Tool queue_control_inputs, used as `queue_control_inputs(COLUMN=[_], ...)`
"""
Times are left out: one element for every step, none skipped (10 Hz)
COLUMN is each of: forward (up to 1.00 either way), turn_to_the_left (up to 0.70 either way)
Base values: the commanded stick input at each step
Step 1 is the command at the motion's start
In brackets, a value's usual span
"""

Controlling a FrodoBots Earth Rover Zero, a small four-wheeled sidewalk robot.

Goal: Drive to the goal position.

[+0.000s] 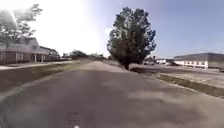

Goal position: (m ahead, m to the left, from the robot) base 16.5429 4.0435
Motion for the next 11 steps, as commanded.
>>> queue_control_inputs(forward=[1.00,1.00,1.00,1.00,1.00,1.00,1.00,1.00,1.00,1.00,1.00], turn_to_the_left=[-0.03,-0.03,-0.03,-0.03,-0.03,-0.03,-0.02,-0.01,-0.01,-0.01,-0.01])
